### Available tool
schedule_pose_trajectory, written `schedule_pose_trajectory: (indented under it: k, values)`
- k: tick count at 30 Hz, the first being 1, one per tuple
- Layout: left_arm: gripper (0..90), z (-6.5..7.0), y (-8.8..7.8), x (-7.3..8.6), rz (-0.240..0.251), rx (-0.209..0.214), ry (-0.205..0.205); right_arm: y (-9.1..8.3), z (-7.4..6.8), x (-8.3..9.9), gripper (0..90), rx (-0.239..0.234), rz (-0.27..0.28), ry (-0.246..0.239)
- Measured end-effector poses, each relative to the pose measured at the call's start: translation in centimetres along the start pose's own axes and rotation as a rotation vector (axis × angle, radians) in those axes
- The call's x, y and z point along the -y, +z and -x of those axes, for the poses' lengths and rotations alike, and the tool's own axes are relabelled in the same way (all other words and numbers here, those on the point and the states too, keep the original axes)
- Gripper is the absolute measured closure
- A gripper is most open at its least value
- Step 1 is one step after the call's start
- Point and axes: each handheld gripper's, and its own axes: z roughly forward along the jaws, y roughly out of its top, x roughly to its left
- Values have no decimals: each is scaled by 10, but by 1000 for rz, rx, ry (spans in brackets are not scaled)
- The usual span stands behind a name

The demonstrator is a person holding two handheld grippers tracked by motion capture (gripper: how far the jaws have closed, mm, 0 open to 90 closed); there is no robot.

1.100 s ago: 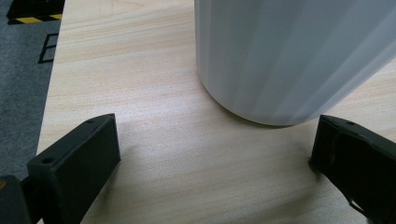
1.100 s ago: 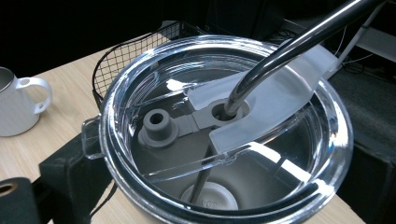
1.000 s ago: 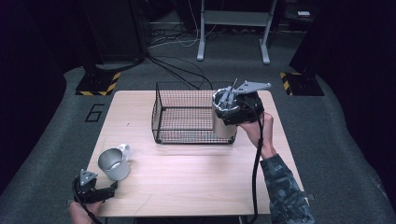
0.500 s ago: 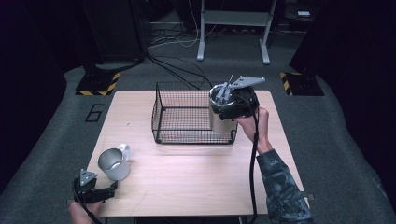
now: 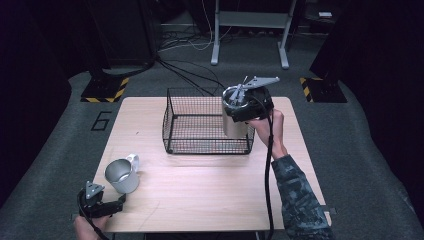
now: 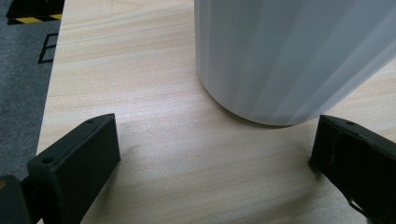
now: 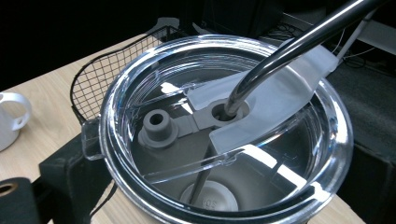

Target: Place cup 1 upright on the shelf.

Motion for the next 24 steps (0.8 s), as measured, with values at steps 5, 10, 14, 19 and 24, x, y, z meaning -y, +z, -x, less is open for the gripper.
schedule_pose_trajectory:
  k: [5, 10, 14, 19, 24]
  values:
    - [9, 0, 0, 0, 0, 0, 0, 6, 2, -1, 33, 11, -16, 8]
    - [9, 0, 0, 0, -1, 0, -1, 12, 3, -2, 33, 23, -21, -6]
    - [9, 0, 0, 0, -5, 0, 5, 18, 3, -2, 33, 30, -27, -9]
    - [9, 0, 0, 0, 0, -1, 1, 24, 5, -2, 33, 40, -34, 0]
    - [9, 0, 0, 0, 0, 0, -1, 31, 10, -1, 33, 46, -40, -1]
